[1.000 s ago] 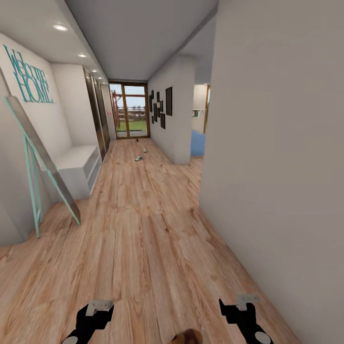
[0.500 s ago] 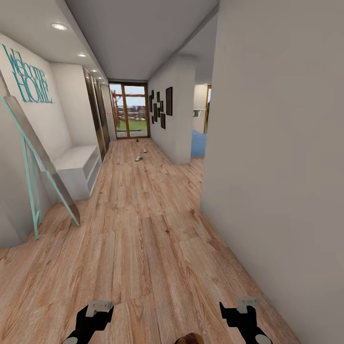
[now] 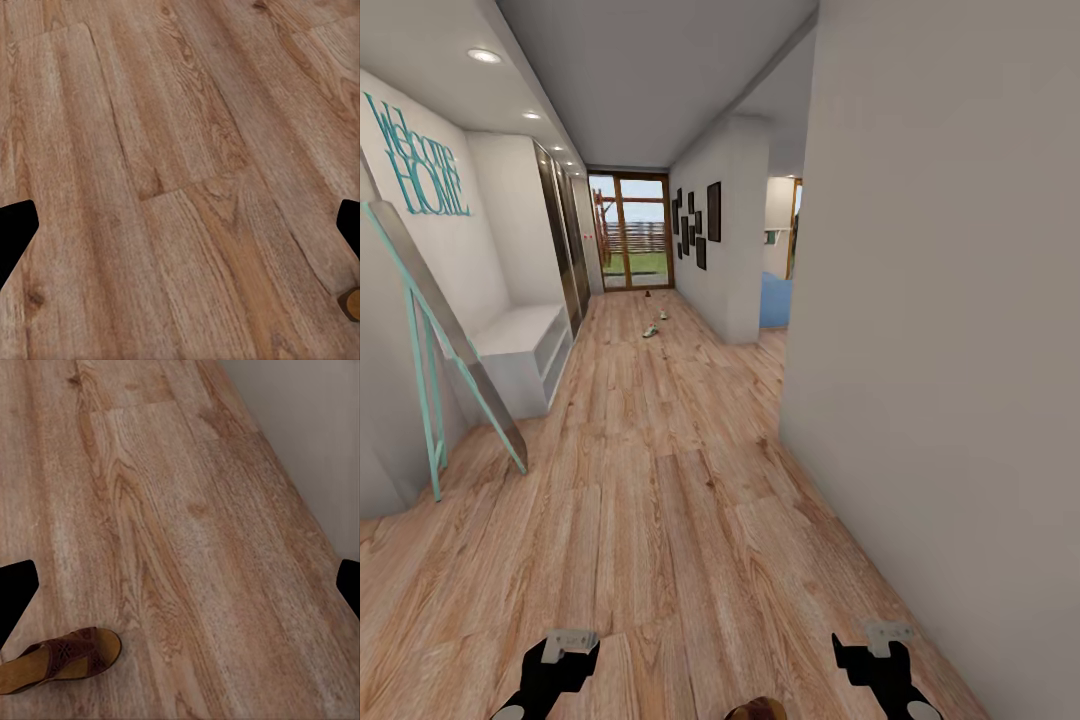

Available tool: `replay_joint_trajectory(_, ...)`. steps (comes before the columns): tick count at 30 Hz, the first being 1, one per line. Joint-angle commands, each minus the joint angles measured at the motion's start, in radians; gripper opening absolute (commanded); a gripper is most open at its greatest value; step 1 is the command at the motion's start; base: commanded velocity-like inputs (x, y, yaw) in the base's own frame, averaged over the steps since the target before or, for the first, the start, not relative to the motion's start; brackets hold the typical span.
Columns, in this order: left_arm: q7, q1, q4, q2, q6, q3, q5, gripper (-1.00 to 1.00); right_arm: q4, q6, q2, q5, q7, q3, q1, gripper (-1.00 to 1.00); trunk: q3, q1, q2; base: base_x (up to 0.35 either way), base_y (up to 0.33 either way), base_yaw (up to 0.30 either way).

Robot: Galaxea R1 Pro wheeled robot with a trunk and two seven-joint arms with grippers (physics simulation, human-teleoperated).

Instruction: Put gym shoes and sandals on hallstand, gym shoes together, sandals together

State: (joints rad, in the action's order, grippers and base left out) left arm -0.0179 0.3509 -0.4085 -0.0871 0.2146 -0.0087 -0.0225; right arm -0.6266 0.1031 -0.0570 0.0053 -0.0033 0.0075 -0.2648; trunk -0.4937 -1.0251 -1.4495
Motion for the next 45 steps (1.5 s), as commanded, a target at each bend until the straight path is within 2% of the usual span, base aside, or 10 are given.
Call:
replay_joint_trajectory(1, -0.001, 0.001, 0.001, 0.0, 0.003, -0.001, -0.002, 1.0, 0.001, 0.003, 0.0, 0.001, -0.001, 0.001, -0.001, 1.0, -0.001, 0.0, -0.001, 0.0, 0.0, 0.0)
replay_joint_trajectory(6, -0.002, 0.0, 0.001, 0.0, 0.003, -0.003, -0.002, 1.0, 0.002, 0.003, -0.001, 0.0, -0.002, 0.001, -0.001, 1.0, -0.001, 0.0, -0.001, 0.0, 0.0, -0.051)
replay_joint_trajectory(29, -0.002, 0.002, 0.002, -0.001, 0.003, -0.004, -0.001, 1.0, 0.004, 0.003, 0.0, -0.001, -0.001, 0.002, -0.001, 1.0, -0.073, -0.088, -0.162, 0.0, 0.0, -0.264)
replay_joint_trajectory(45, -0.001, 0.002, 0.002, -0.002, 0.003, -0.004, 0.002, 1.0, 0.048, 0.003, 0.0, -0.002, -0.001, -0.001, -0.001, 1.0, -0.129, -0.149, -0.274, 0.0, 0.0, -0.293)
